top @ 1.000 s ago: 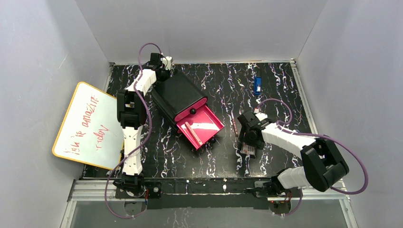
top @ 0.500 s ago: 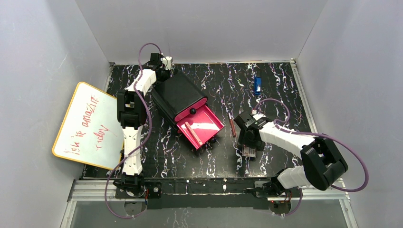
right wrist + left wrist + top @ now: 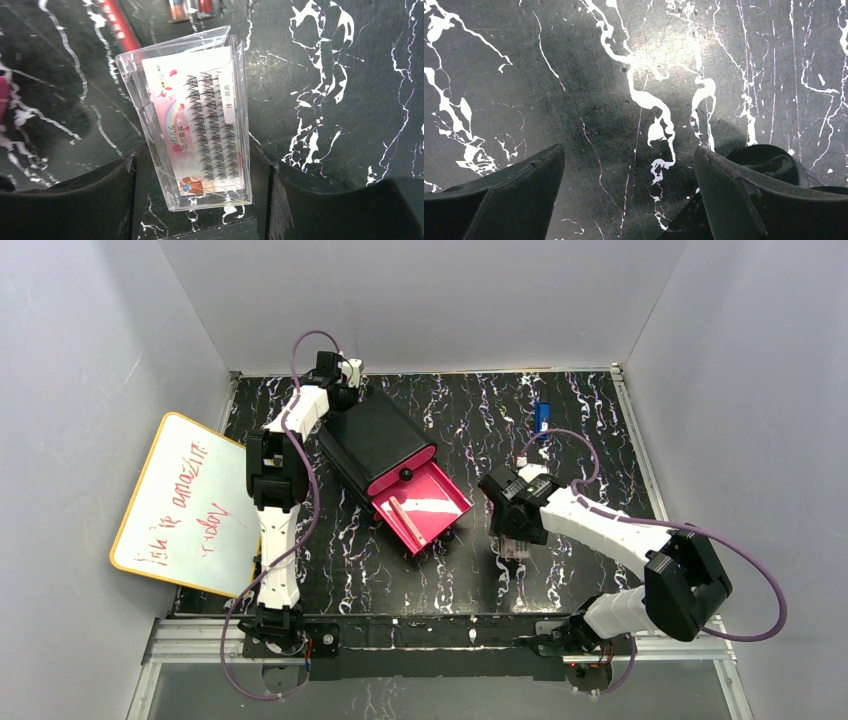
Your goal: Organize the makeup
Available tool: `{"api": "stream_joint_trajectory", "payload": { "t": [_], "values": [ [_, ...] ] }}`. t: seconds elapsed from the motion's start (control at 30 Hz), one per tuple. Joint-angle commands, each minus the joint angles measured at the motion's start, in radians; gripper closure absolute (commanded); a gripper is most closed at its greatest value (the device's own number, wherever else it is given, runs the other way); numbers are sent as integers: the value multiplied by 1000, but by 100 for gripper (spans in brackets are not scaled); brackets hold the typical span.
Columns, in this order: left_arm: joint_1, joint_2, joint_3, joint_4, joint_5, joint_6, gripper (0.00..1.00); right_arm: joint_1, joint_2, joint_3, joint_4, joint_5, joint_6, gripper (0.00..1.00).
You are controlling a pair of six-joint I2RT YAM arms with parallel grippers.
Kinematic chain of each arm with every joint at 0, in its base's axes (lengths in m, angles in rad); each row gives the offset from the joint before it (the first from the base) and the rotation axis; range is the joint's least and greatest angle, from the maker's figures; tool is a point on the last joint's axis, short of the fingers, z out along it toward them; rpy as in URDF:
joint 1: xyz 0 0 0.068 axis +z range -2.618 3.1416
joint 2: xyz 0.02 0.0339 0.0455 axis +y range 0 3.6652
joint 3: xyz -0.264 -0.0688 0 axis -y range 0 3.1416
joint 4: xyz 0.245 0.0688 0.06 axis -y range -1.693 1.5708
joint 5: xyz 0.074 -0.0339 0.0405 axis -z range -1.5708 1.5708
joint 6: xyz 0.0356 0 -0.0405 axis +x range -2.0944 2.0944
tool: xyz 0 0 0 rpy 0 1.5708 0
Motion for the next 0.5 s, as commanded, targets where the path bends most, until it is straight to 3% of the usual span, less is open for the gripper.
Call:
{"api": "stream_joint_trajectory", "payload": {
  "t": [0.0,0.47],
  "values": [
    [-20,15,30,-47,49,-2,1,54,4,103,-96,71,41,30],
    [-20,20,36,-47,53,-4,2,230,108,396,-225,130,65,30]
  ]
}}
